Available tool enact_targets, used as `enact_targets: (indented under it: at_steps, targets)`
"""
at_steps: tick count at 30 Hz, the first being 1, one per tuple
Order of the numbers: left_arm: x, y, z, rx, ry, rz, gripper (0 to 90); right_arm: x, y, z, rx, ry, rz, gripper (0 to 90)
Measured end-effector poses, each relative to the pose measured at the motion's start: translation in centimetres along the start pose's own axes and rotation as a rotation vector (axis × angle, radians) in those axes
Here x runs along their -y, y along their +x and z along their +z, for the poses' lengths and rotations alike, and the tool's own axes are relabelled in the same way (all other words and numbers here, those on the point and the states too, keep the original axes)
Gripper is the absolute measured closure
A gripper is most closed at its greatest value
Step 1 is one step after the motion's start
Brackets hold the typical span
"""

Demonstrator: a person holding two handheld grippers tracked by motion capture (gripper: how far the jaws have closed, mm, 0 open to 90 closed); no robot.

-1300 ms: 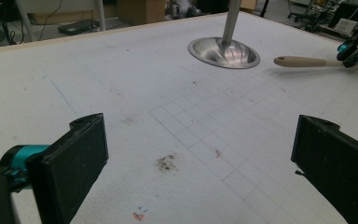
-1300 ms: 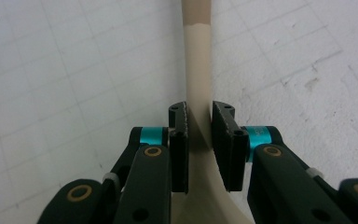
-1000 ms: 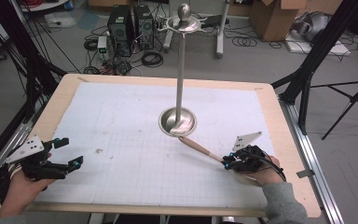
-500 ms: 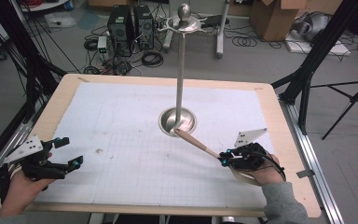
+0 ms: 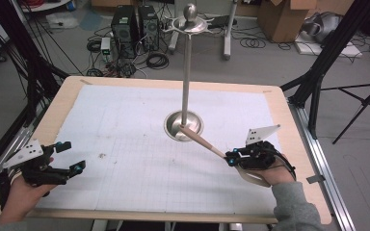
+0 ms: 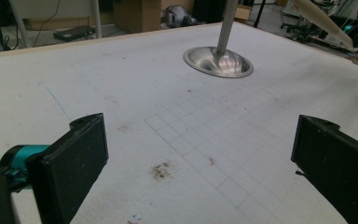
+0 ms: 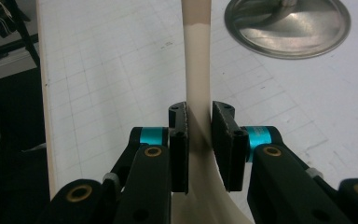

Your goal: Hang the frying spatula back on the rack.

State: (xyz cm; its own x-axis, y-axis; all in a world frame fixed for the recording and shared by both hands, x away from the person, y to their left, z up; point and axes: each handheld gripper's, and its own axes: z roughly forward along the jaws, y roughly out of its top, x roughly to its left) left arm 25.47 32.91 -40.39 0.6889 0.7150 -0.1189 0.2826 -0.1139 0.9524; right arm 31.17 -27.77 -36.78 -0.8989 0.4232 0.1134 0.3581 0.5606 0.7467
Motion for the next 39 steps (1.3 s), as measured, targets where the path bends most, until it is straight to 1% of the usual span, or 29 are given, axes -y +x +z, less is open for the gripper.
enact_targets:
  at_steps: [1,3,7,12,15,17,20,26,27,32,34,36,37,39]
  targets:
    - [0.0,0.0,0.0,-0.001,0.000,0.000,4.1,-0.1,-0.1,-0.2,-0.006,-0.002,0.002,77.4]
    - [0.0,0.0,0.0,0.000,0.000,0.001,4.1,-0.4,-0.1,-0.7,-0.002,-0.008,-0.001,77.4]
    - [0.0,0.0,-0.1,0.002,0.001,0.002,4.1,-1.2,-0.3,-1.8,-0.004,-0.038,-0.006,77.4]
    - [0.0,0.1,-0.3,0.005,-0.014,-0.009,4.1,-2.1,-0.5,-3.1,0.007,-0.064,0.003,77.3]
    - [0.0,-0.1,-0.3,0.015,-0.019,0.001,4.1,-2.7,-0.5,-3.9,0.003,-0.081,0.005,77.4]
    - [-0.2,-0.3,-0.3,0.026,-0.031,0.008,4.1,-3.1,-0.5,-4.4,0.010,-0.088,0.004,77.3]
    - [-0.3,-0.4,-0.2,0.036,-0.034,0.015,4.1,-3.7,-0.5,-5.3,0.015,-0.113,0.003,77.3]
    - [-0.4,-0.4,-0.4,0.036,-0.036,0.016,4.1,-5.0,-0.7,-6.8,0.031,-0.138,-0.002,77.4]
    - [-0.4,-0.4,-0.5,0.034,-0.038,0.013,4.1,-5.2,-0.8,-6.9,0.036,-0.146,-0.011,77.3]
    - [-0.3,-0.4,-0.7,0.031,-0.042,0.009,4.1,-6.1,-0.8,-7.6,0.047,-0.159,-0.016,77.3]
    - [-0.3,-0.4,-0.8,0.028,-0.041,0.010,4.1,-6.4,-0.9,-7.7,0.044,-0.168,-0.022,77.3]
    - [-0.3,-0.4,-0.9,0.025,-0.041,0.011,4.1,-6.8,-1.0,-7.8,0.037,-0.167,-0.017,77.4]
    - [-0.3,-0.4,-1.0,0.023,-0.039,0.014,4.1,-7.0,-1.1,-7.8,0.033,-0.167,-0.023,77.4]
    - [-0.2,-0.3,-1.1,0.020,-0.043,0.009,4.1,-7.4,-1.2,-7.9,0.037,-0.158,-0.018,77.3]
